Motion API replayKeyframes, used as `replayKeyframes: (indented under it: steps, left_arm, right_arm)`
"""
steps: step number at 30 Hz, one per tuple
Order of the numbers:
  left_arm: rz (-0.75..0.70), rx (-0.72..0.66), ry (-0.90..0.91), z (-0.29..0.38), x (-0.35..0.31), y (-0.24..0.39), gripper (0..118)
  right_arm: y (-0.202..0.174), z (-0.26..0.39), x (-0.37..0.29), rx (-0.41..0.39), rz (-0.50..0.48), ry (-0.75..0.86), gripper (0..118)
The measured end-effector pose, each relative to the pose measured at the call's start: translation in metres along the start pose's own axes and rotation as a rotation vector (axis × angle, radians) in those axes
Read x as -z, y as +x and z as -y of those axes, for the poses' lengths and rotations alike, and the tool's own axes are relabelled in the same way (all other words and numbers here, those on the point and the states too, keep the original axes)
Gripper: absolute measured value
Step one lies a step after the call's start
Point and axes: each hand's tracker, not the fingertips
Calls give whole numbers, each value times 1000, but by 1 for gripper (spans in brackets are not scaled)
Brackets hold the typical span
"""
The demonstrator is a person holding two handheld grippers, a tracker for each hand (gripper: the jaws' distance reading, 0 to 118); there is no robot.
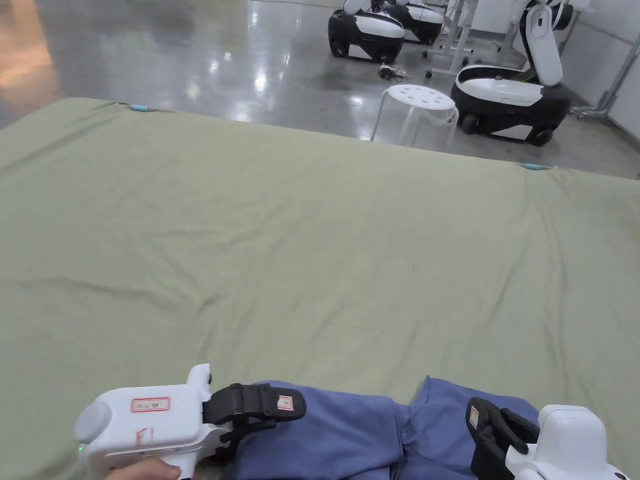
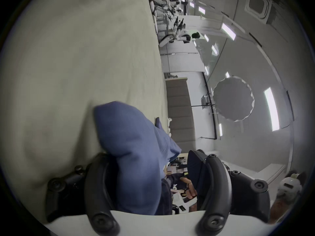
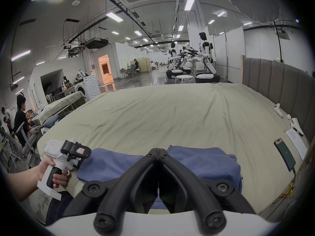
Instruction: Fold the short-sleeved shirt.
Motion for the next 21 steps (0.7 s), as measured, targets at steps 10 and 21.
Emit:
replayKeyframes:
  steps: [10,21]
  left_arm:
    - [-414,69,131,18,-38,57,13]
    - [-921,224,312,27,-106,144,13]
  right_arm:
    - [0,-1,-14,11,-18,13,1]
    - [18,1,-36,50,-44,70,1]
